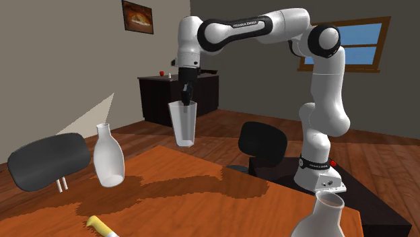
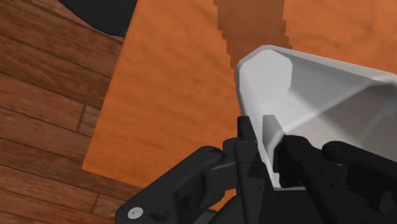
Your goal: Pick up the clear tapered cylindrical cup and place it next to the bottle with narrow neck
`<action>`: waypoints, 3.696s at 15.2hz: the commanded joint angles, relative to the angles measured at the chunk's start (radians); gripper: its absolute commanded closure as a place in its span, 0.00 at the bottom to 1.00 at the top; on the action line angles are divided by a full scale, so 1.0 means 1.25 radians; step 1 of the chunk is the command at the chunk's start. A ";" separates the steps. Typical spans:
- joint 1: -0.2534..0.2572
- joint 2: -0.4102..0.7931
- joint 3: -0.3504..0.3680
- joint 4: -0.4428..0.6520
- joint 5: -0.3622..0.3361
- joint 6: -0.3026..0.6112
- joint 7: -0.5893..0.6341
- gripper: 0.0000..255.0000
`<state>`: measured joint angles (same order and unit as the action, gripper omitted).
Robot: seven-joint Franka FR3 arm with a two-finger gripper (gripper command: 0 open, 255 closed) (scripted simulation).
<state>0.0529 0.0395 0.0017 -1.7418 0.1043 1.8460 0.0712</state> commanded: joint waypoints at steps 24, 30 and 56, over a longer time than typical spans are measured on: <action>-0.003 0.065 -0.001 0.355 -0.002 -0.289 0.026 1.00; -0.004 0.106 -0.002 0.475 -0.001 -0.368 0.033 1.00; 0.256 -0.020 0.243 0.301 -0.052 -0.284 0.524 1.00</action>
<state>0.3589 0.0000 0.2916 -1.3841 0.0463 1.4944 0.6970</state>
